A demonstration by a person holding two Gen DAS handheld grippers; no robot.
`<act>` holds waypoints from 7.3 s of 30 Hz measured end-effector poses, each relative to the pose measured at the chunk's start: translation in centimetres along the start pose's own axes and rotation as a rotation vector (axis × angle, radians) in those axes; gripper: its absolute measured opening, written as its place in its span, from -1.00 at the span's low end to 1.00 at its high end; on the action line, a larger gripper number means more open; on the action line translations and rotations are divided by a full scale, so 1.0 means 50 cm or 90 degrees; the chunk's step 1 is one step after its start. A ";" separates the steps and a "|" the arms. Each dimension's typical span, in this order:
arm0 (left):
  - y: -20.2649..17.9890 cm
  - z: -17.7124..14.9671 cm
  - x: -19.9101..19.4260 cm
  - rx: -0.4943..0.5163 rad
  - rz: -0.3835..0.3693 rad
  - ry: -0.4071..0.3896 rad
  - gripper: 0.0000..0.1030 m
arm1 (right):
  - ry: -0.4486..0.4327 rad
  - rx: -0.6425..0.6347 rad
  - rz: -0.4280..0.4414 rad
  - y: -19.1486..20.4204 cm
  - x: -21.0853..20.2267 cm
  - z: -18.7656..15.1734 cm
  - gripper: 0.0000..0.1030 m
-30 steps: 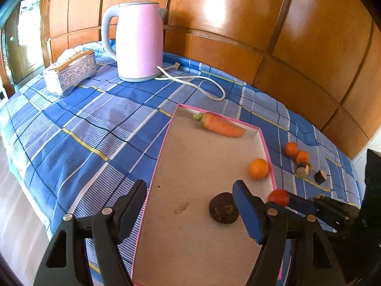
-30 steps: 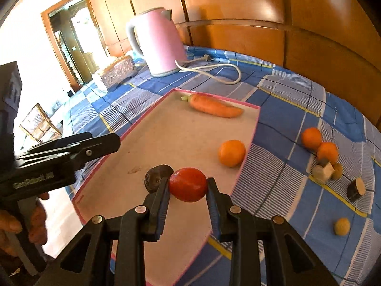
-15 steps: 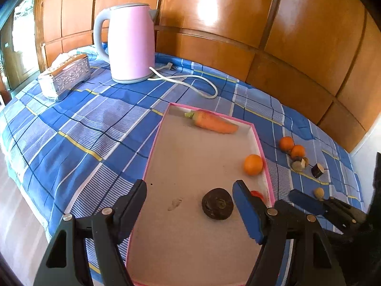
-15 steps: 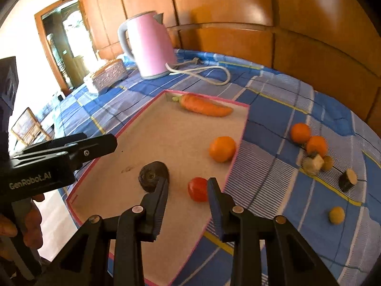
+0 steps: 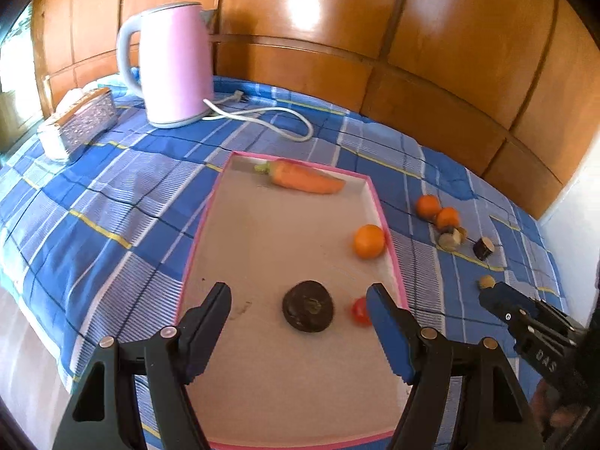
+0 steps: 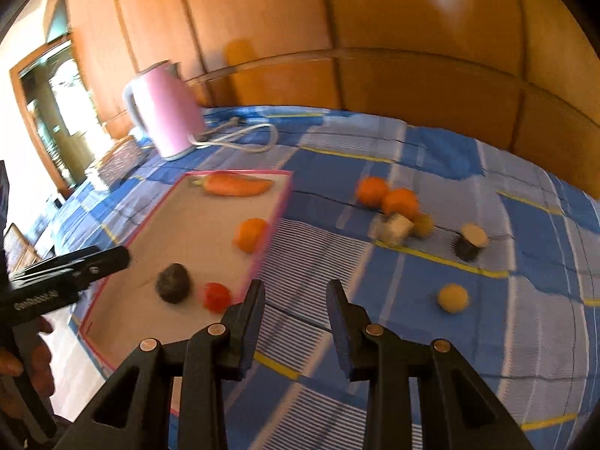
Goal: Organize fruits
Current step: 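Carry the red tomato with the right tool into the tray and release, then grasp the wooden cube with the left tool, then carry the wooden cube into the tray with the left tool while the right tool grasps an orange, then lower the orange into the tray with the right tool and release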
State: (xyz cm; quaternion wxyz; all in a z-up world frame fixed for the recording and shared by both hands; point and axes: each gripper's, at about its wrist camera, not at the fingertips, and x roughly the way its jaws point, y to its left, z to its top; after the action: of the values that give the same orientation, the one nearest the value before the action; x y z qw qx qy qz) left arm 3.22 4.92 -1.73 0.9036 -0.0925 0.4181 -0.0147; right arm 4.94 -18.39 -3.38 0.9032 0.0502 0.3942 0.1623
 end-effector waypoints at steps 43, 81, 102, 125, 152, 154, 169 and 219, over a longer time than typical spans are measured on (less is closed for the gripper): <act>-0.344 0.079 0.212 0.141 -0.229 0.151 -0.62 | -0.004 0.109 -0.079 -0.213 -0.023 -0.064 -0.34; -0.358 0.017 0.286 0.178 -0.127 0.132 -0.32 | 0.021 0.130 -0.073 -0.245 0.007 -0.067 -0.34; -0.339 -0.035 0.251 0.167 -0.157 0.107 -0.32 | 0.021 0.062 -0.058 -0.211 0.053 0.031 -0.34; -0.333 -0.041 0.247 0.161 -0.166 0.095 -0.32 | 0.090 -0.144 -0.026 -0.162 0.261 0.176 -0.25; -0.126 0.089 0.104 0.029 -0.088 -0.001 -0.33 | 0.024 -0.063 -0.001 -0.104 0.080 0.088 -0.29; -0.089 0.104 0.106 0.006 -0.062 -0.003 -0.33 | 0.027 -0.063 0.002 -0.093 0.071 0.072 -0.29; 0.014 0.107 0.137 -0.012 0.037 0.011 -0.22 | 0.051 -0.064 0.013 -0.041 0.052 0.001 -0.29; 0.060 -0.006 0.024 -0.036 0.019 -0.006 0.16 | 0.096 -0.085 0.115 0.158 0.161 0.063 -0.23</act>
State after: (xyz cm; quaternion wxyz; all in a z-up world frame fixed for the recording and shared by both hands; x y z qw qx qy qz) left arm 3.62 7.70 -3.37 0.9026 -0.1116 0.4157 0.0106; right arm 10.36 -8.13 -5.09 0.8539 0.0128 0.4432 0.2725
